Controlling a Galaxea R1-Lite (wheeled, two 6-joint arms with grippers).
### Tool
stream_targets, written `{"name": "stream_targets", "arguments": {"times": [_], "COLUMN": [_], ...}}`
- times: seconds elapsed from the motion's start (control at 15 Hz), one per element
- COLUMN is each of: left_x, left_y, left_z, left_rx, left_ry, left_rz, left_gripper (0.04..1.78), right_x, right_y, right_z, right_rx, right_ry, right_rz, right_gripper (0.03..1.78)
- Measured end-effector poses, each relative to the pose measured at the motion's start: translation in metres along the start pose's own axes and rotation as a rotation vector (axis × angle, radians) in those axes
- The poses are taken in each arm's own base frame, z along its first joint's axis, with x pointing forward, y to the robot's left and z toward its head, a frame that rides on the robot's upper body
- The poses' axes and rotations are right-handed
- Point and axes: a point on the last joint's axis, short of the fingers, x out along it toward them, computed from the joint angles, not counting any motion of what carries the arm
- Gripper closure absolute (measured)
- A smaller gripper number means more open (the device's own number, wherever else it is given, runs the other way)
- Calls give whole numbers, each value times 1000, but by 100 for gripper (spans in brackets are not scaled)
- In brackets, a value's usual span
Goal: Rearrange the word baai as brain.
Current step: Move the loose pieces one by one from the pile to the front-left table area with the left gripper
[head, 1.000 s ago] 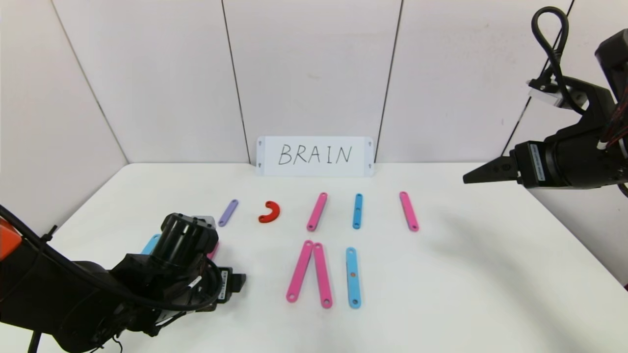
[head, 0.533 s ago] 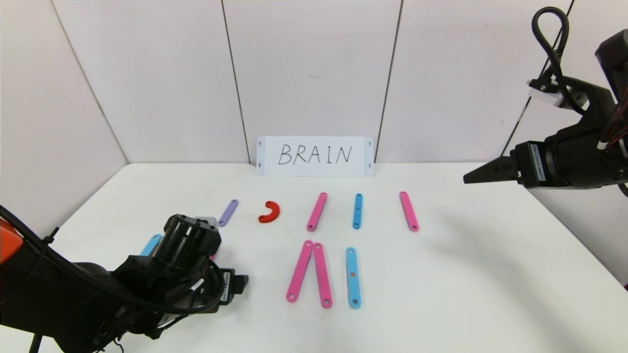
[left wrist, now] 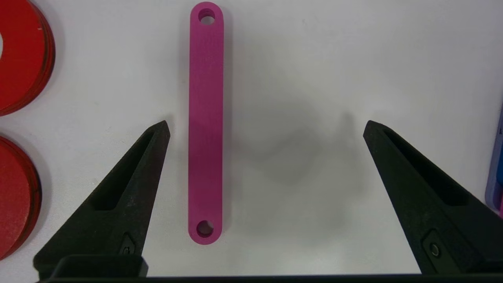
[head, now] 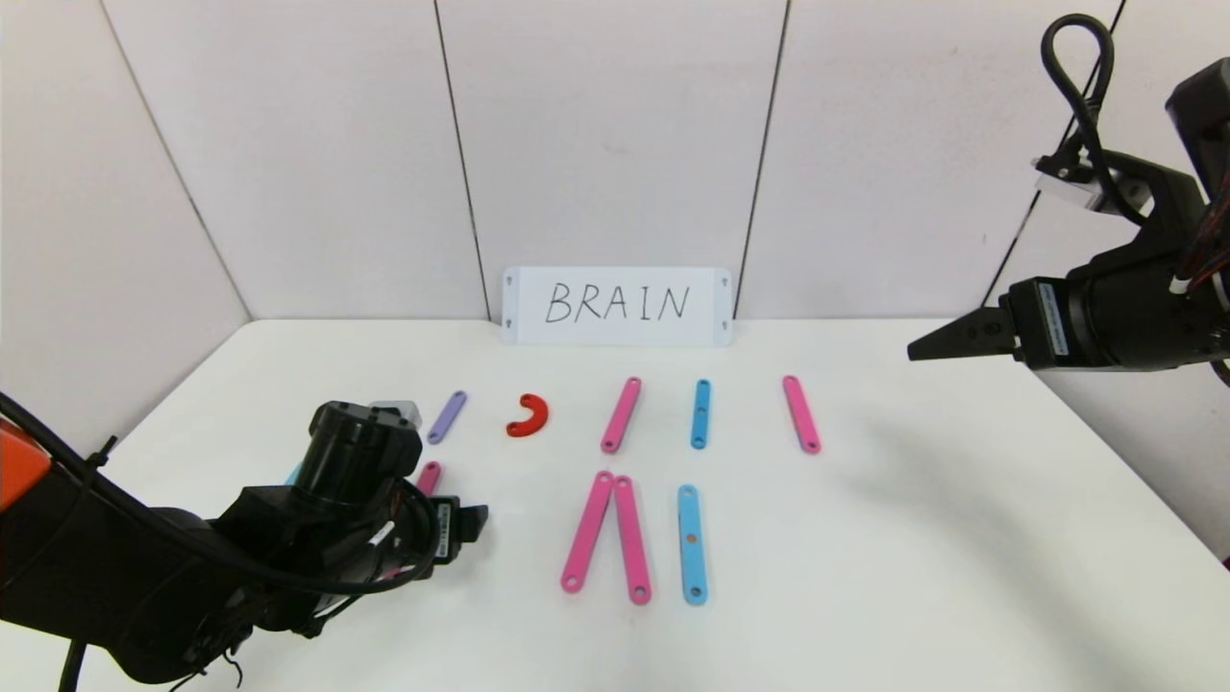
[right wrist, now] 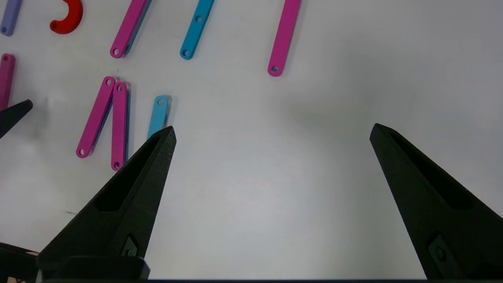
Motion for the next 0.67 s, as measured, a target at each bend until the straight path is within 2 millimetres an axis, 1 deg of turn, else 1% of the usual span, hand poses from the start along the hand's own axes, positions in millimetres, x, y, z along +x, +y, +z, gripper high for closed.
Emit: {"name": "stream_targets", "arguments": {"times": [0.13, 0.27, 0.47, 0.6, 0.67], "left_x": [1, 2, 6, 11, 15], "left_y": [1, 2, -3, -11, -18], "left_z": [5, 18, 47, 68, 80], "left_rx": [-1, 5, 12, 22, 28], "left_ry": [-16, -51, -123, -175, -198], "left_rz": [3, 6, -1, -15, -29], "left_gripper": [10, 10, 10, 10, 10], "right_x": [1, 0, 2, 3, 4], "right_y": [0, 0, 0, 0, 0], "right_z": [0, 0, 1, 1, 1], "right_rx": [0, 0, 0, 1, 1], "right_ry": [2, 1, -3, -5, -5], "right_rz": [1, 1, 0, 0, 0], "right_gripper": [8, 8, 8, 8, 8]}}
